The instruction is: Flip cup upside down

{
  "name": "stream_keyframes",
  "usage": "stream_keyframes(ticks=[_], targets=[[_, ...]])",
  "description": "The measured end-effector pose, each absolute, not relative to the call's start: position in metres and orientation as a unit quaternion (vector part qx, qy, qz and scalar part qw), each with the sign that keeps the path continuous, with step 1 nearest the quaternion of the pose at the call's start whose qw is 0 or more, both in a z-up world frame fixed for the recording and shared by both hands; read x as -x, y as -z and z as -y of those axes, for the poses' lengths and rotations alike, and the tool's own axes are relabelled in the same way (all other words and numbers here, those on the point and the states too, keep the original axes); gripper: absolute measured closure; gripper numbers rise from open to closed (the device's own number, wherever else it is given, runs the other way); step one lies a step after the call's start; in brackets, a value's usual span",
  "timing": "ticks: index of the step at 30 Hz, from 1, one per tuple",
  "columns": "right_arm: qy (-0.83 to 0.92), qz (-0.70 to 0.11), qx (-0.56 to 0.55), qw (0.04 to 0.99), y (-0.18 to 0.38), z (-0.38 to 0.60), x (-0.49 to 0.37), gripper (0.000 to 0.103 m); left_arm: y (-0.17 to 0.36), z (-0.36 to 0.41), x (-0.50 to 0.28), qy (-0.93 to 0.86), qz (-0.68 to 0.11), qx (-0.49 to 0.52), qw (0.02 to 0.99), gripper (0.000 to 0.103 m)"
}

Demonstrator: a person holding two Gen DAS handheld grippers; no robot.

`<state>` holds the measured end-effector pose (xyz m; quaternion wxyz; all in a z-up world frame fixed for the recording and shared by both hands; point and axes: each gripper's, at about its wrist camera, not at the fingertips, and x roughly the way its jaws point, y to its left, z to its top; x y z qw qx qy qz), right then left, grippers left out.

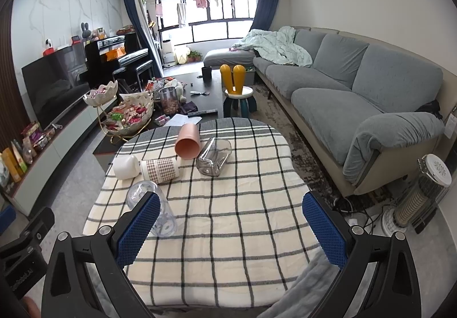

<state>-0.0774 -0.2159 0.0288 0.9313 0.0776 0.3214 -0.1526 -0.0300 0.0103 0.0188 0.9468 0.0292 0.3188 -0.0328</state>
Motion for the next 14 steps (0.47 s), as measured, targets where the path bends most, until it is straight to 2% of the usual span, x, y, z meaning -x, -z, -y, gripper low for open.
stream_keyframes(ticks=[14], targets=[[0.152, -0.322, -0.078, 0.931, -0.0273, 0.2172, 0.0777, 0.003, -0.0158, -0.0111, 0.0273, 0.03, -0.326, -0.028, 0.945, 0.0]])
